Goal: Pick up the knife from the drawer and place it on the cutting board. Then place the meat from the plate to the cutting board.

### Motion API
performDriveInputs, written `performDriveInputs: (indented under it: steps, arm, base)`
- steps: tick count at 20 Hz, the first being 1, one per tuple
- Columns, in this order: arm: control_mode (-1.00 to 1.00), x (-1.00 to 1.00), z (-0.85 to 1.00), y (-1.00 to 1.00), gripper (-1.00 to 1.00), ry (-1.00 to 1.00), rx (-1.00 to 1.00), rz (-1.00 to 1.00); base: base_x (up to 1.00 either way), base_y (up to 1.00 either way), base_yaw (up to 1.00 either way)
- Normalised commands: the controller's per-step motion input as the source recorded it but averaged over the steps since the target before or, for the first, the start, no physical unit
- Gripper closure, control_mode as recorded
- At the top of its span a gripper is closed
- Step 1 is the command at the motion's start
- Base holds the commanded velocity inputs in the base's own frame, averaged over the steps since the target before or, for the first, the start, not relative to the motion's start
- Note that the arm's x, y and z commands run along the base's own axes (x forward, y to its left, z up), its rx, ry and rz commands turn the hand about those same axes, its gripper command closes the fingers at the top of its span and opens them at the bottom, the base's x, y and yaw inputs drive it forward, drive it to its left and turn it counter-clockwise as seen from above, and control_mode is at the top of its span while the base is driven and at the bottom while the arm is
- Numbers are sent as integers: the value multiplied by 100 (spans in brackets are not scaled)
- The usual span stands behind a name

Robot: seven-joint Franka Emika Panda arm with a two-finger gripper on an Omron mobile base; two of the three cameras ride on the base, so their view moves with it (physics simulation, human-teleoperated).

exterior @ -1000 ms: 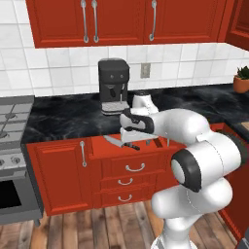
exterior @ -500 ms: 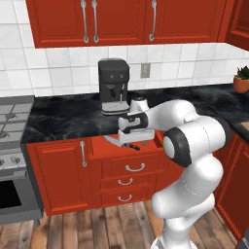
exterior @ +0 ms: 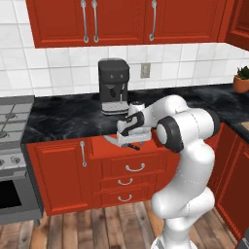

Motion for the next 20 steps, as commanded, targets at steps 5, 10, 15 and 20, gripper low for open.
performDriveInputs:
  steps: [5,10,15,20]
  arm:
    - [-100,40,-32,0,-100,2,1,0]
    - [-100,37,-31,0,-100,0,0,0]
    - [-100,0,-25,0,-100,0,0,0]
    - [-100,0,-25,0,-100,1,1,0]
  base:
    - [0,0,0]
    - [0,0,0]
    - [0,0,0]
    - [0,0,0]
